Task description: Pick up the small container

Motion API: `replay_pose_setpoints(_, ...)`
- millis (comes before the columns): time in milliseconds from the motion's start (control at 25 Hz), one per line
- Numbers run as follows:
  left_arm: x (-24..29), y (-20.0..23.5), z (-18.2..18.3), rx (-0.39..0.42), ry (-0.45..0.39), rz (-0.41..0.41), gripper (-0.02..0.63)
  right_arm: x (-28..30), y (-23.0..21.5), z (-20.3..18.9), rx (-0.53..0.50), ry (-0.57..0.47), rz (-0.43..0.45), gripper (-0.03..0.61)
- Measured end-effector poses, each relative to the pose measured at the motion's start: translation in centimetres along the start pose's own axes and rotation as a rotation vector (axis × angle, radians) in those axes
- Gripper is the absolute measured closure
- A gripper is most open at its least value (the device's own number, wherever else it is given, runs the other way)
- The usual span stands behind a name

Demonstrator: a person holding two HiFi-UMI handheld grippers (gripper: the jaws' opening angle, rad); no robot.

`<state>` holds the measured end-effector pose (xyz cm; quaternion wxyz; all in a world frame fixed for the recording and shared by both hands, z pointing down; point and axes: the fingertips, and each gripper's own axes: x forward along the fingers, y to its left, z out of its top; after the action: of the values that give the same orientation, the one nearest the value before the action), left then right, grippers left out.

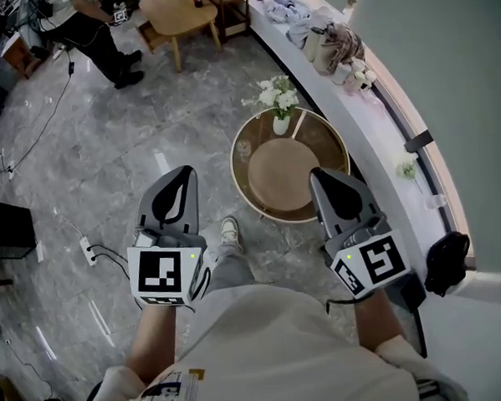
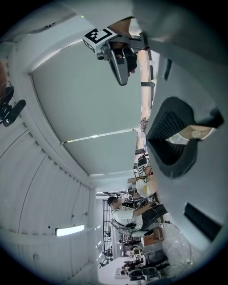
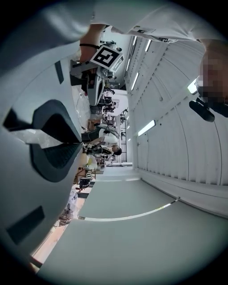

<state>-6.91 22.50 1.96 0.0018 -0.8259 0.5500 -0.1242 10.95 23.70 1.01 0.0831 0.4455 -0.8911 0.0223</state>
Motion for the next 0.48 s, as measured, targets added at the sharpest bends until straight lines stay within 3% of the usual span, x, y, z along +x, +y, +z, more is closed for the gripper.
replay_pose_setpoints(200,5.0,4.7,0.9,-0.015,-0.009,-0.047,0.606,5.6,-1.6,1.3,0.011,0.015,-0.045,0.571)
replay_pose_setpoints(360,8.8,7.7,1.8,0.042,-0.028,-0.081,0.606,10.0,-2.7,2.5,0.016,0.016,-0.079,0.571)
replay_pose_setpoints(480,11.4,9.4,1.1,0.034,-0.009,-0.117,0.606,12.9,-3.2,3.4,0.021,0.006,-0.098,0.571)
